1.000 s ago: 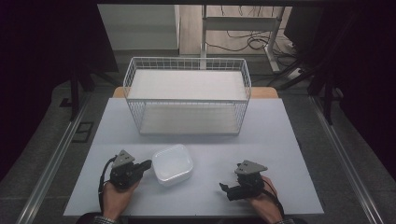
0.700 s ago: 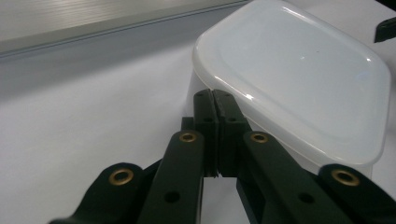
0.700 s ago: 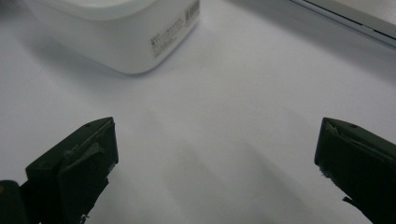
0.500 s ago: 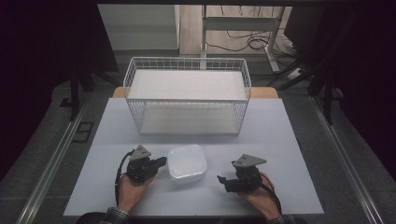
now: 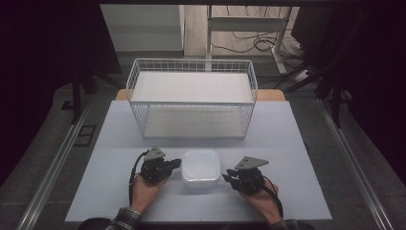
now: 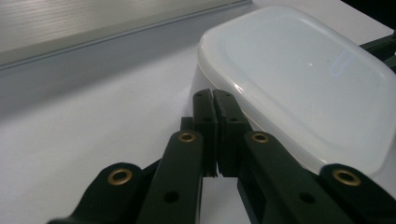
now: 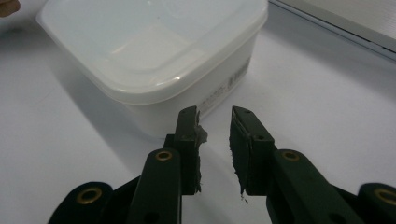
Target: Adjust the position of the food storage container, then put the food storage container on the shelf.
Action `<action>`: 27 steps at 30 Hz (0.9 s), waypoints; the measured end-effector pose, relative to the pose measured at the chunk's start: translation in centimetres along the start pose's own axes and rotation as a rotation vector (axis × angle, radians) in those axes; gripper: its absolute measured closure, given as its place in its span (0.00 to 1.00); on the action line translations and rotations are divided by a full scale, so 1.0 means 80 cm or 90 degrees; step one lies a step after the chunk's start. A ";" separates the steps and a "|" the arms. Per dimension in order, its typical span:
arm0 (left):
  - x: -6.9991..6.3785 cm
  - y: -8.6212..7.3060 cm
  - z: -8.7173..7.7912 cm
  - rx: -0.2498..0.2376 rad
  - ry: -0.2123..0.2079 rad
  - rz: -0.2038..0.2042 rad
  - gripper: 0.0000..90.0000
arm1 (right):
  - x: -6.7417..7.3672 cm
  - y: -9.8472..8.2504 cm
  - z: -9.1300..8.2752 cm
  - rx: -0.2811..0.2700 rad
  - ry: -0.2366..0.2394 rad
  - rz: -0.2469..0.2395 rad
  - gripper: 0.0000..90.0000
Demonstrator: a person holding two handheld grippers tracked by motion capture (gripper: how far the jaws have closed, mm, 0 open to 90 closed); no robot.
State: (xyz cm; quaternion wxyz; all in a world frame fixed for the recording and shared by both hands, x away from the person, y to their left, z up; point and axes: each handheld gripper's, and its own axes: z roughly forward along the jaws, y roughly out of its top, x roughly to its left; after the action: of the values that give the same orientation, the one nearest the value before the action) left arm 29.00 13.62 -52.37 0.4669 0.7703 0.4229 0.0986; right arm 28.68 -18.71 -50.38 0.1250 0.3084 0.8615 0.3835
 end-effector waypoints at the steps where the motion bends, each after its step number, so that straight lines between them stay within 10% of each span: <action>1: -0.001 0.000 -0.001 0.003 0.005 0.007 0.98 | 0.000 -0.001 0.000 0.001 -0.004 -0.003 0.80; 7: -0.003 -0.001 -0.008 0.005 0.015 0.012 0.90 | -0.006 -0.005 -0.007 -0.008 -0.020 0.007 0.66; 14: -0.004 -0.008 -0.022 0.016 0.051 0.025 0.52 | -0.012 -0.015 -0.004 -0.001 -0.027 -0.006 0.33; 27: 0.006 -0.019 -0.025 0.008 0.043 0.041 0.14 | -0.017 -0.020 0.000 -0.012 -0.014 0.002 0.13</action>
State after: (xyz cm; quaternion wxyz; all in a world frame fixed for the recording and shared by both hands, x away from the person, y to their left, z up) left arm 27.39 15.57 -52.62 0.4444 0.7826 0.4139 0.1367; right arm 29.02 -20.37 -51.61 0.1366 0.3129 0.8558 0.3887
